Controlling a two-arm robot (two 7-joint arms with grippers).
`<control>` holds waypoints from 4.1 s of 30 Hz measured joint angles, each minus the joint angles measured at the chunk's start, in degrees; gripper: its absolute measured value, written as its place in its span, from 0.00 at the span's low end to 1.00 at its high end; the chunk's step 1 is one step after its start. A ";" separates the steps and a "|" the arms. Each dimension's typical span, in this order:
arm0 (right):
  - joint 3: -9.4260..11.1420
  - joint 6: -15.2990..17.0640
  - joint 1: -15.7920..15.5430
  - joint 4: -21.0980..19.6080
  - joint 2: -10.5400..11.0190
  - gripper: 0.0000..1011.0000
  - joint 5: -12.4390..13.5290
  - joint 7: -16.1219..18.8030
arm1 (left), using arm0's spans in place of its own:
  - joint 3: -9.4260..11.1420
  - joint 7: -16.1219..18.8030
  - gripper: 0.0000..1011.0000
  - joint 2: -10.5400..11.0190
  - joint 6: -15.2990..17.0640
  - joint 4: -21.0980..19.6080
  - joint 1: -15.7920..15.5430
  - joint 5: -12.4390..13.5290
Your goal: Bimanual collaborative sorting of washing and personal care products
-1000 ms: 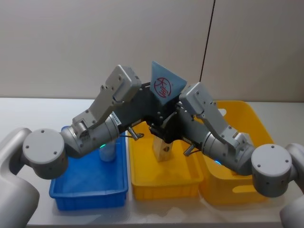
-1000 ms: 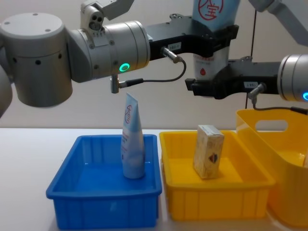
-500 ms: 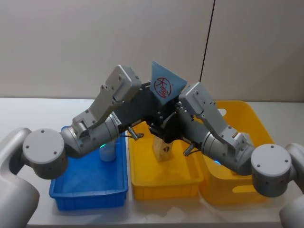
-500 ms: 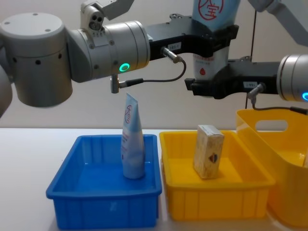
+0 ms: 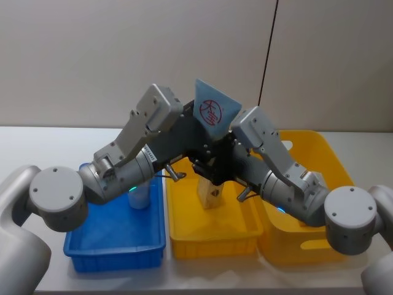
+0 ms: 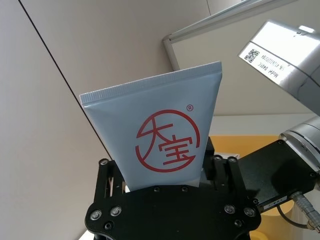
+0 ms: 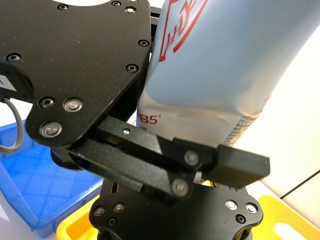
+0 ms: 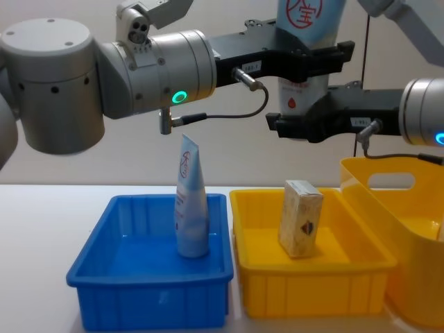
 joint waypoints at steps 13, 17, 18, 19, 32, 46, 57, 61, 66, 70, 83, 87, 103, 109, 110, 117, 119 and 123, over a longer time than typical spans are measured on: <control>0.94 -0.20 0.48 0.57 0.53 0.64 0.85 -0.23 | 0.00 0.00 0.99 0.00 0.00 0.00 0.00 0.00; 1.65 -0.18 0.61 0.83 0.93 0.64 1.12 -0.86 | 0.00 0.00 0.99 0.00 0.00 0.00 0.00 0.00; 2.01 -0.06 0.63 0.95 1.13 0.64 1.23 -1.23 | 0.00 0.00 0.99 0.00 0.00 0.00 0.00 0.00; 2.14 0.00 0.64 0.99 1.20 0.64 1.26 -1.38 | 0.00 0.00 0.99 0.00 0.00 0.00 0.00 0.00; 5.34 3.25 0.94 2.38 2.53 0.64 0.90 -5.01 | 0.00 0.00 0.99 0.00 0.00 0.00 0.01 0.00; 6.55 12.12 4.65 6.32 3.78 0.64 -0.35 -4.87 | 0.00 0.00 0.99 0.01 0.00 0.00 0.01 0.00; 5.74 20.66 11.43 12.43 4.15 0.64 -0.36 -0.43 | 0.00 0.00 0.99 0.01 0.00 0.01 0.00 0.00; 4.71 23.96 15.18 16.59 4.05 0.64 -0.38 1.81 | -0.01 0.00 0.99 0.01 0.00 0.00 0.00 0.00; 3.63 26.88 19.00 20.94 3.89 0.64 -0.46 3.98 | 0.00 0.00 0.99 0.00 0.00 0.00 0.00 0.00; 3.12 28.42 20.76 22.99 3.94 0.64 -0.46 5.08 | 0.00 0.00 0.99 0.00 0.00 0.01 0.01 0.00; 2.15 31.48 22.43 24.63 4.88 0.64 0.07 7.16 | 0.00 0.00 0.99 0.00 0.00 0.00 0.00 0.00; 2.06 31.88 22.43 24.48 5.10 0.64 0.26 7.24 | 0.00 0.00 0.99 0.01 0.00 0.00 0.00 0.00; 2.07 32.56 22.14 23.73 5.48 0.64 0.64 6.51 | 0.00 0.00 0.99 0.00 0.00 0.01 0.00 0.00; 2.08 32.64 22.09 23.61 5.52 0.64 0.70 6.38 | -0.01 0.00 0.99 0.00 0.00 0.01 0.00 0.00; 2.08 32.65 22.08 23.60 5.52 0.64 0.70 6.37 | 0.00 0.00 0.99 0.00 0.00 0.00 0.00 0.00; 2.09 32.68 22.05 23.51 5.56 0.75 0.75 6.27 | 0.00 0.00 0.99 0.00 0.00 0.01 0.00 0.00; 2.09 32.69 22.04 23.50 5.58 0.81 0.76 6.26 | 0.00 0.00 0.99 0.00 0.00 0.00 0.00 0.00; 2.09 32.72 22.03 23.48 5.60 0.93 0.78 6.24 | 0.00 0.00 0.99 0.00 0.00 0.00 0.00 0.00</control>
